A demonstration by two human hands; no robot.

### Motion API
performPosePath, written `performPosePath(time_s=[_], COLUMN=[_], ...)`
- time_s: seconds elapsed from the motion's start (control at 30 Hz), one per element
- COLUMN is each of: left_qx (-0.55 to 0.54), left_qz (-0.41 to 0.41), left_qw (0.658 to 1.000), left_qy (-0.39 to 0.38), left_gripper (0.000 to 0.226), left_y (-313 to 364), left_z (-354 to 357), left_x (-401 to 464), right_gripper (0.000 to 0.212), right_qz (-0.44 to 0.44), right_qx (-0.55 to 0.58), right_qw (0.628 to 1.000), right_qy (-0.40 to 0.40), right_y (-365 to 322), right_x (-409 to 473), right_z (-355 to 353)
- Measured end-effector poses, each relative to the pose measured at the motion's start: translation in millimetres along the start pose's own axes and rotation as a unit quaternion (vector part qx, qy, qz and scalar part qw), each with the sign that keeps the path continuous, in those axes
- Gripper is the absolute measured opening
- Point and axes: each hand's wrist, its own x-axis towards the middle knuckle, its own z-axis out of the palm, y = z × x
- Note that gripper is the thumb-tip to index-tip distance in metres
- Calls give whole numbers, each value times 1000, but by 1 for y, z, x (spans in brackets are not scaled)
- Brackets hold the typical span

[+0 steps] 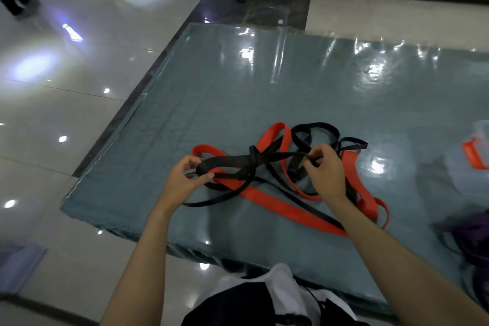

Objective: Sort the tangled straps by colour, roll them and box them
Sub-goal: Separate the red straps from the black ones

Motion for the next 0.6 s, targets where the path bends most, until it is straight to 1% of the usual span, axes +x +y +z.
performPosePath(time_s=[0.03,0.07,0.13,0.17,0.2,0.27,0.3,0.33,0.37,0.43,0.47,0.5,0.57,0.6], left_qx=[-12,-26,-16,20,71,163,193,207,198,130,102,86,78,84], left_qz=[-2,-13,-69,-102,-127,-134,-118,-101,-90,-96,-108,-124,-157,-163], left_qw=[1000,999,994,989,980,960,957,960,967,984,987,987,981,978], left_qy=[-19,-40,-81,-108,-139,-183,-180,-161,-131,-75,-62,-60,-83,-95], left_gripper=[35,50,72,76,74,59,50,42,36,26,29,38,58,61], left_y=[3,5,9,11,11,7,5,5,6,12,15,17,17,15], left_z=[-1,-1,1,4,9,21,28,37,47,70,82,94,115,124], left_x=[-2,-3,-5,-5,-5,-2,0,3,6,14,19,23,29,29], right_gripper=[24,27,31,32,32,34,34,34,35,38,40,41,44,46], right_qz=[5,13,30,33,30,21,20,22,20,11,7,6,16,25], right_qx=[4,10,7,-4,-18,-50,-60,-63,-63,-63,-58,-49,-30,-23], right_qw=[1000,1000,999,999,999,997,995,991,986,972,966,961,948,943], right_qy=[10,17,15,4,-13,-54,-80,-115,-154,-225,-251,-274,-316,-332], right_y=[0,-1,-2,-2,0,6,11,17,23,34,39,42,47,48], right_x=[-2,-4,-10,-14,-20,-35,-45,-55,-65,-81,-87,-91,-96,-96], right_z=[-1,-1,1,2,4,9,11,15,18,22,23,24,22,20])
